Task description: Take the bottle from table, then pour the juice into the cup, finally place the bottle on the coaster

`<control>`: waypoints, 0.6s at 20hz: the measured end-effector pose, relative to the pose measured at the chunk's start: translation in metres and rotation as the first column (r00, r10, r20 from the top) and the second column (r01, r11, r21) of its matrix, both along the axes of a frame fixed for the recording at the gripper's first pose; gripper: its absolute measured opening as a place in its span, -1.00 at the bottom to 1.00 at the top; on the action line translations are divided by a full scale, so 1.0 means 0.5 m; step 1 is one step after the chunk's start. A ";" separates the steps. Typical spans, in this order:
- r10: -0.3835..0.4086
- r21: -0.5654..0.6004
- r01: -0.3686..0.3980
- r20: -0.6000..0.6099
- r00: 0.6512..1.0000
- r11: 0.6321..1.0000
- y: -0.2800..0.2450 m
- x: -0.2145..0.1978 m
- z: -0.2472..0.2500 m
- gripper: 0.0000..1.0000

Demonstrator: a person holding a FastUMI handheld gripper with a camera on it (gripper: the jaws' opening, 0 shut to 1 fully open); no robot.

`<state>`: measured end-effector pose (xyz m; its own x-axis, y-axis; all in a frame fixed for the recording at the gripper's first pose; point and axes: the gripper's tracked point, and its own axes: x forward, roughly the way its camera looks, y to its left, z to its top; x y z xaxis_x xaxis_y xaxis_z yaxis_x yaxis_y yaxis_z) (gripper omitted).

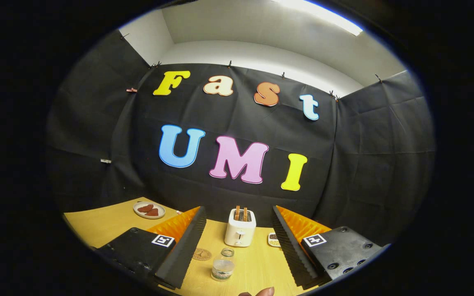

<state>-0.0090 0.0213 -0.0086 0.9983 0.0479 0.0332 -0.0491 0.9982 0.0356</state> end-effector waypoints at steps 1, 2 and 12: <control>0.010 0.006 -0.010 0.005 1.000 1.000 0.007 0.000 -0.014 0.94; 0.019 0.006 -0.019 0.010 1.000 1.000 0.013 0.002 -0.028 0.94; 0.063 0.037 -0.063 -0.010 0.998 0.997 0.057 0.061 -0.252 0.94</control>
<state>0.0217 0.0500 -0.1348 0.9937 0.1094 0.0254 -0.1110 0.9911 0.0732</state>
